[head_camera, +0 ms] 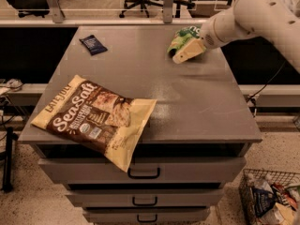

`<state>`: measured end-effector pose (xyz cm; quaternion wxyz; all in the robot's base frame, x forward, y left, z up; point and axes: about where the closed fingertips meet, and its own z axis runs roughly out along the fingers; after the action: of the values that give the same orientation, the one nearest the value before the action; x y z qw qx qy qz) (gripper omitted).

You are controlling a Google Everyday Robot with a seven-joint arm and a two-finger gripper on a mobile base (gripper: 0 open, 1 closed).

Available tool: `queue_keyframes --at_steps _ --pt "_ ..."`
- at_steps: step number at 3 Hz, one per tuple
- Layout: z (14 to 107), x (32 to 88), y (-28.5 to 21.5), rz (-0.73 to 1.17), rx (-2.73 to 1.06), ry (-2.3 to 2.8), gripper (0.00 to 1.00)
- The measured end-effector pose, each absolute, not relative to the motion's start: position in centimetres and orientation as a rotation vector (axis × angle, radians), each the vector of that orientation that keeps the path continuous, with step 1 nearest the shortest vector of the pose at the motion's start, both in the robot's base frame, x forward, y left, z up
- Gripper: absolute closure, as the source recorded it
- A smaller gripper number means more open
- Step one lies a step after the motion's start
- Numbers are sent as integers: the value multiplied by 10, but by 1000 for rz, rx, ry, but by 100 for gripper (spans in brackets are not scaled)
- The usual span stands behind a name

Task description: Move green rice chip bag near brown chip bag

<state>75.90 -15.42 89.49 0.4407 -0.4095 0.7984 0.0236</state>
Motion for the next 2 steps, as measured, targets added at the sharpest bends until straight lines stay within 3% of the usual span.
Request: queue_keyframes --at_steps 1,2 --pt "870 781 -147 93 -983 2029 0" --pt "858 793 -148 79 -964 2044 14"
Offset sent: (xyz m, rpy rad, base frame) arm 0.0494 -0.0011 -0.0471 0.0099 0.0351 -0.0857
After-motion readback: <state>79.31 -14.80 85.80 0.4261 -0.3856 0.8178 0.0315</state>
